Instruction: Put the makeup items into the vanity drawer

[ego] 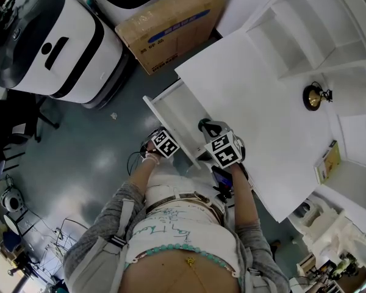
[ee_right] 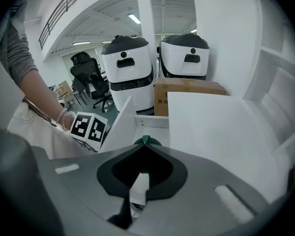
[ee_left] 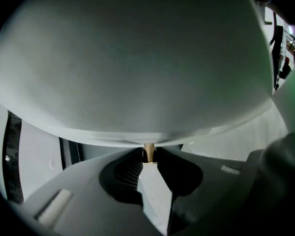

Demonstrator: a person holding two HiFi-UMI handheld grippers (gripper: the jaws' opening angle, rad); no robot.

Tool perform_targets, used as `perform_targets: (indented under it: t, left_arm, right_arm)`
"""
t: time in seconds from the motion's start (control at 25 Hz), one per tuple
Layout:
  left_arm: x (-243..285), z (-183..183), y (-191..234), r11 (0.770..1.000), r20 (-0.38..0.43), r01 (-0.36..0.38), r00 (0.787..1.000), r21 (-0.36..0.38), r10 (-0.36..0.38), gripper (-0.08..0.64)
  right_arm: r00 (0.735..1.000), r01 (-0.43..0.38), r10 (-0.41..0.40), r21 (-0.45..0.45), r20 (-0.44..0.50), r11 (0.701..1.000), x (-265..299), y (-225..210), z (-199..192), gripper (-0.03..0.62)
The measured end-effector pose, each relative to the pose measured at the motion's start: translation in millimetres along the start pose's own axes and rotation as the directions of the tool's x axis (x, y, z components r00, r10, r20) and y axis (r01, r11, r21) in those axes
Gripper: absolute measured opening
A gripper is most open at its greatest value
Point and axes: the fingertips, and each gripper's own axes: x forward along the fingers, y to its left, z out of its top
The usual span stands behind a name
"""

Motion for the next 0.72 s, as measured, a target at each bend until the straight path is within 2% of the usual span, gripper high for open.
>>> perform_targets:
  t: [0.4,0.72]
  left_arm:
    - [1,0,1,1.000,0.001,0.000,1.000,-0.001,0.000,0.095]
    - [0,0,1,1.000,-0.002,0.002,1.000,-0.002,-0.002,0.095]
  right_arm:
    - [1.000,-0.024,0.024,0.009,-0.014,1.000,20,0,-2,0.029]
    - [0.996,-0.068,0.066,-0.029,-0.062,0.997,33,9,-9,0.029]
